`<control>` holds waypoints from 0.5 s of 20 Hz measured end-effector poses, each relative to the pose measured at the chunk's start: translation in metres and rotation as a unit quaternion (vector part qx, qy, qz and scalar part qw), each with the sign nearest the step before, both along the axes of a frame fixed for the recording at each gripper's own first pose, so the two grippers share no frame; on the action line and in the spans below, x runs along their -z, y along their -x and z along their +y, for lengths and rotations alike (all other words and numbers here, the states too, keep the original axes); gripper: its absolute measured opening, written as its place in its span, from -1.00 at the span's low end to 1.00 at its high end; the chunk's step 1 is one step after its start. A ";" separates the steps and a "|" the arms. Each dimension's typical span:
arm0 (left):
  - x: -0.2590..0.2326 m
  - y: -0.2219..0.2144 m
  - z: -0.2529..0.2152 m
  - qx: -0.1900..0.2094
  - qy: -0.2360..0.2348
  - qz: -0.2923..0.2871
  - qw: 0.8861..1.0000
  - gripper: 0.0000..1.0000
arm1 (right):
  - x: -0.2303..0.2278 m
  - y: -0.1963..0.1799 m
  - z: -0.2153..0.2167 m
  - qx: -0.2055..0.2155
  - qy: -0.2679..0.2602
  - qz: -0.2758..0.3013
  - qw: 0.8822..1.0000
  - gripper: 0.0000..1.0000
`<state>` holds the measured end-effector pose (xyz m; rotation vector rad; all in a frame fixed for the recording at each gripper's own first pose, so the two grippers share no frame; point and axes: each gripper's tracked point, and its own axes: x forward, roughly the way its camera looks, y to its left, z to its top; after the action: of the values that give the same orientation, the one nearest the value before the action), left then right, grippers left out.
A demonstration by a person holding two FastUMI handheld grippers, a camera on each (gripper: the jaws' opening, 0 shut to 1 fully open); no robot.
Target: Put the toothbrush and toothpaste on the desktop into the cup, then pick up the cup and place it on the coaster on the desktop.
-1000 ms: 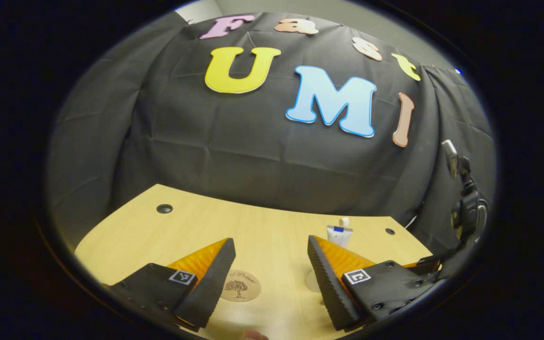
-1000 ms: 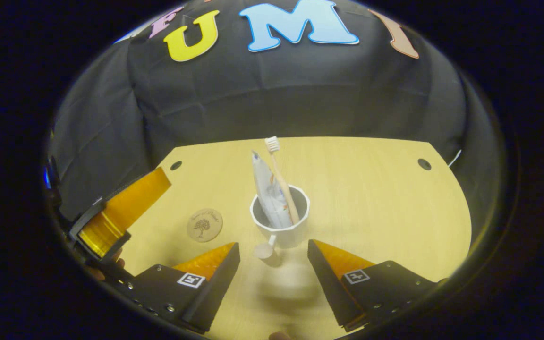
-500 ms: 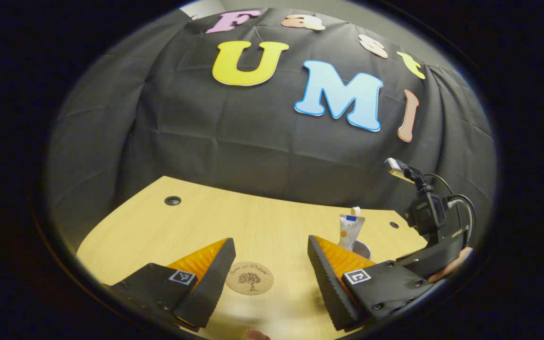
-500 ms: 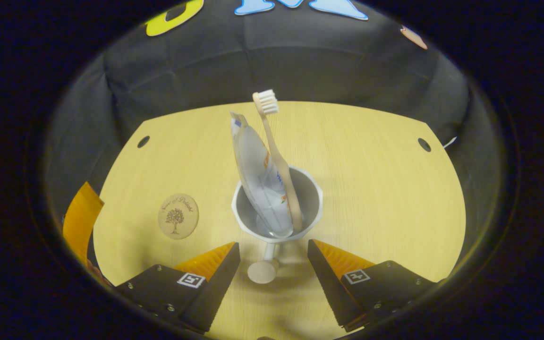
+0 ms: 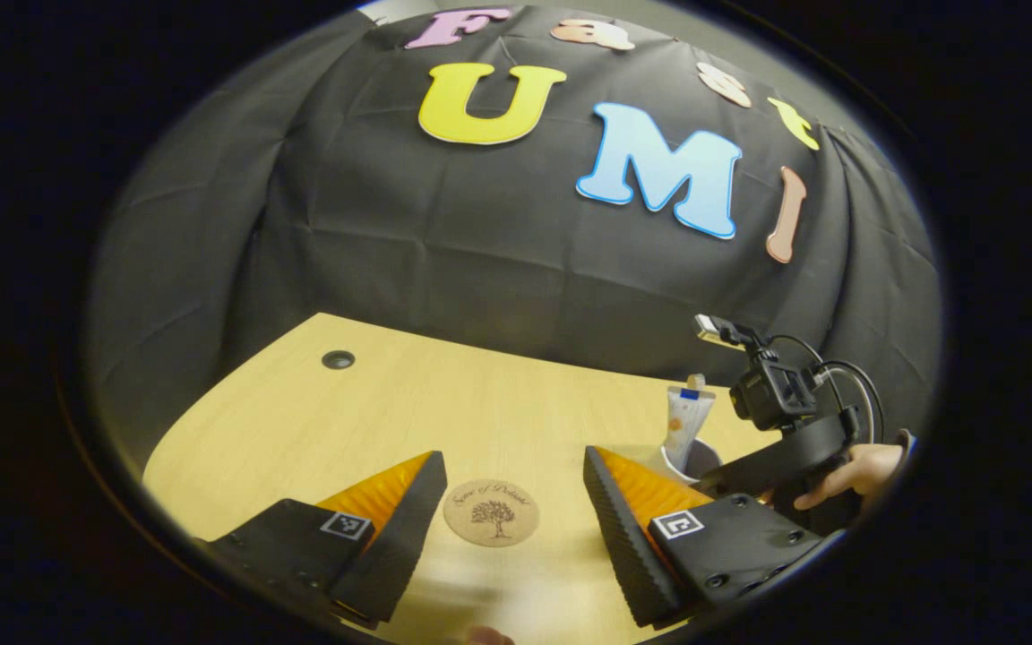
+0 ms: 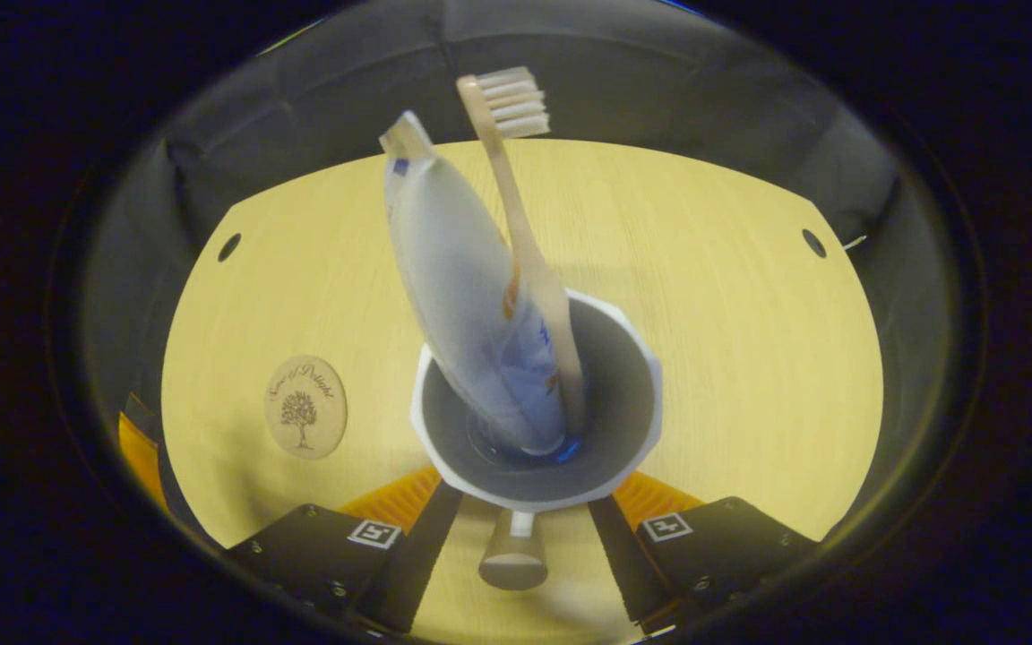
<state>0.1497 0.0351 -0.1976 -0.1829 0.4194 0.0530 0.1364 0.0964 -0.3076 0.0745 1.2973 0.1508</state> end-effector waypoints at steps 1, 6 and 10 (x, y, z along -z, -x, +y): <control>0.001 0.001 0.001 -0.002 0.003 0.002 1.000 0.96 | 0.003 0.000 -0.001 0.003 0.002 0.004 1.000 0.45; 0.008 0.005 0.007 -0.010 0.014 0.007 1.000 0.96 | 0.006 0.005 -0.012 0.006 0.016 0.021 1.000 0.02; 0.008 0.006 0.006 -0.011 0.015 0.008 1.000 0.96 | 0.007 0.005 -0.007 -0.001 0.012 0.015 1.000 -0.41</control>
<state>0.1437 0.0414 -0.2058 -0.2160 0.4353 0.0692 0.1319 0.0898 -0.3147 0.0550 1.3289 0.1366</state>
